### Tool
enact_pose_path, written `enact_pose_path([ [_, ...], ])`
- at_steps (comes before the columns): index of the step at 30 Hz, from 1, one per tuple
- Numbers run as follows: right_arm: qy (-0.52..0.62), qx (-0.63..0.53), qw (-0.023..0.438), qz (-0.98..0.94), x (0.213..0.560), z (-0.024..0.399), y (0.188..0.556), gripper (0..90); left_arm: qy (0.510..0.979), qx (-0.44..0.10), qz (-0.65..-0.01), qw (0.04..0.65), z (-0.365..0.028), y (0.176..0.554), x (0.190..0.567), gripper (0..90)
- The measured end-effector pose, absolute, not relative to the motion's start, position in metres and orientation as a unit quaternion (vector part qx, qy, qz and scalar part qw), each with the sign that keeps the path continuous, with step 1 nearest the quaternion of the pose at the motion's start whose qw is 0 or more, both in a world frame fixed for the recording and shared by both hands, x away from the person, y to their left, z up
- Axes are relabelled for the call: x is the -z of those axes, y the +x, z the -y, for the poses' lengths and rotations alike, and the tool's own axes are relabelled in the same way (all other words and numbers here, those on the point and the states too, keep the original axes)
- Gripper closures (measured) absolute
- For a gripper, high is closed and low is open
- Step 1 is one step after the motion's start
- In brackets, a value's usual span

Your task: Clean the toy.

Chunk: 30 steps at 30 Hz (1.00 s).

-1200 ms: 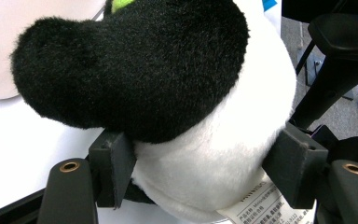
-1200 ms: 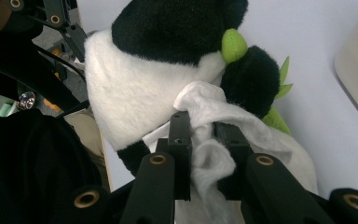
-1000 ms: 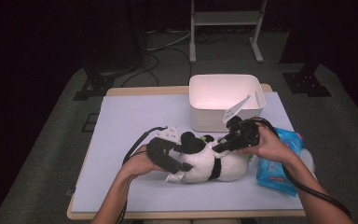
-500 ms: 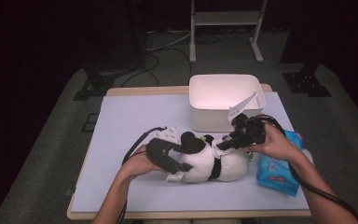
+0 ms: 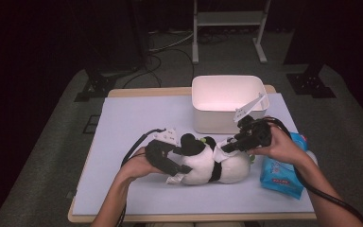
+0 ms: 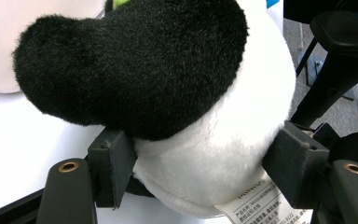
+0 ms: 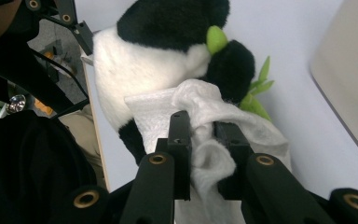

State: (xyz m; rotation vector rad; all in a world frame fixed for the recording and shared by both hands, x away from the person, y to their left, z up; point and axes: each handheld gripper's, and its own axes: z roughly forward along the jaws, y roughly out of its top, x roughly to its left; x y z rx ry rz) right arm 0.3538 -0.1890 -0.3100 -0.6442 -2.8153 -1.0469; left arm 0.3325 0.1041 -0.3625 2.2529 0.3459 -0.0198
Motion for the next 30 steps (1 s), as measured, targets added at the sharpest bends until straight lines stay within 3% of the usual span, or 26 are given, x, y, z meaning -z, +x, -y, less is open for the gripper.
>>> enact_pose_path([
  [13, -0.167, 0.338, 0.039, 0.925, 0.301, 0.141, 0.359, 77.8, 0.898, 0.008, -0.146, 0.415, -0.114, 0.333, 0.364, 30.5],
  [30, -0.197, 0.315, 0.026, 0.928, 0.307, 0.161, 0.365, 77.8, 0.895, 0.005, -0.142, 0.423, -0.111, 0.333, 0.365, 30.1],
])
